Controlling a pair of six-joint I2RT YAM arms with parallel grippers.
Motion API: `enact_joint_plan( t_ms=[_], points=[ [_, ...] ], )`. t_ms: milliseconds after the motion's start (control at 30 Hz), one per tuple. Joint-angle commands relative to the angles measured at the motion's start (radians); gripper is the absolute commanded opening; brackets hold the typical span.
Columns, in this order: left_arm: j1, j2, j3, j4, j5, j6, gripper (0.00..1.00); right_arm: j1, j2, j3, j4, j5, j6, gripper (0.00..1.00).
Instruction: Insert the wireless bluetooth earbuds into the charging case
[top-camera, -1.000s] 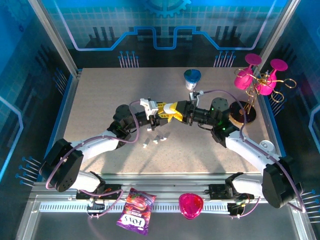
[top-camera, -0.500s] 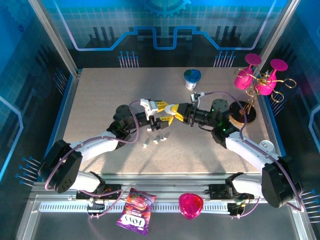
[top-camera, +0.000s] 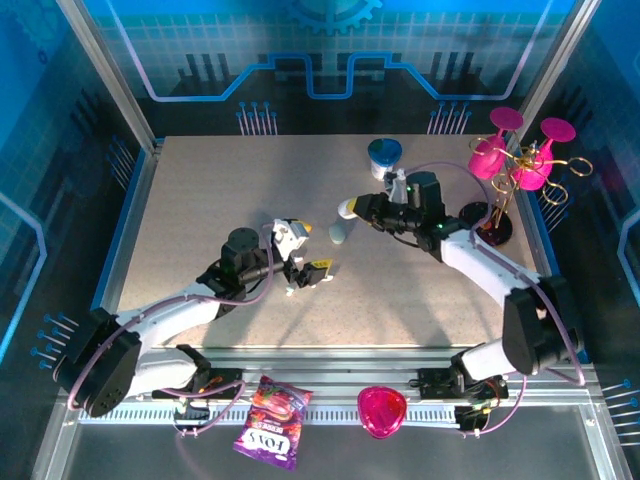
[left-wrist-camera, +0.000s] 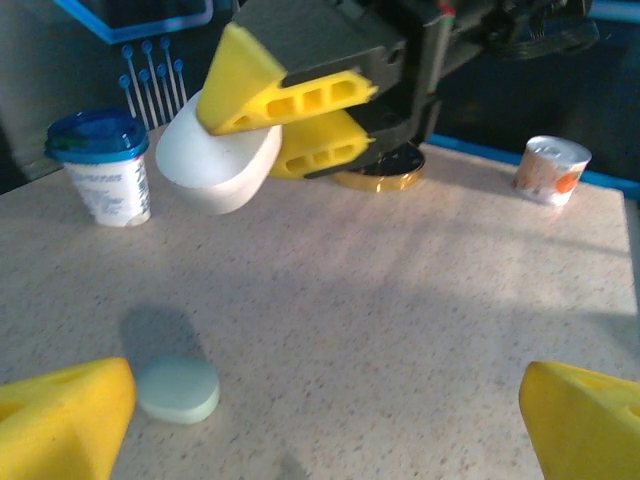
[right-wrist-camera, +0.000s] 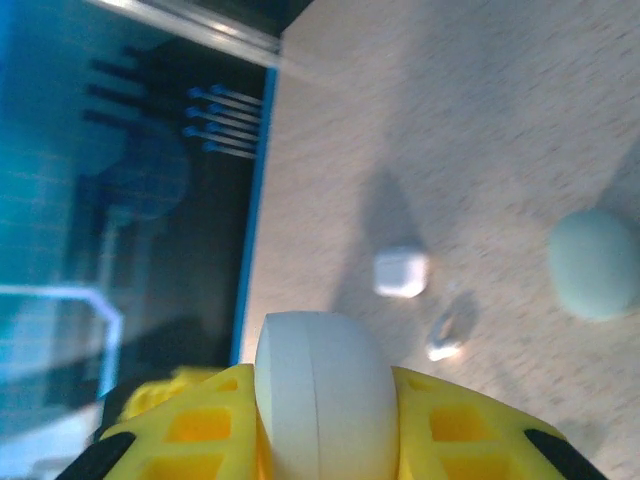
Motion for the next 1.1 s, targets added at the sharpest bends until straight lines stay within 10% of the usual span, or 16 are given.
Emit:
enact_joint_plan(
  t_ms=[0,733,1067],
  points=[
    [0.005,-0.031,-0.006,-0.086,-0.066,0.033,1.0,-0.01,0.102,0.073,-0.109,0.146,-0.114,0.22],
    [0.008,-0.055,-0.005,-0.135,-0.101,0.023,0.99,-0.14,0.545,0.319,-0.168,0.308,-0.161,0.27],
    [0.027,-0.043,-0.015,-0.1,-0.129,-0.05,0.99,-0.178,0.446,0.291,-0.275,0.386,-0.293,0.64]
  ],
)
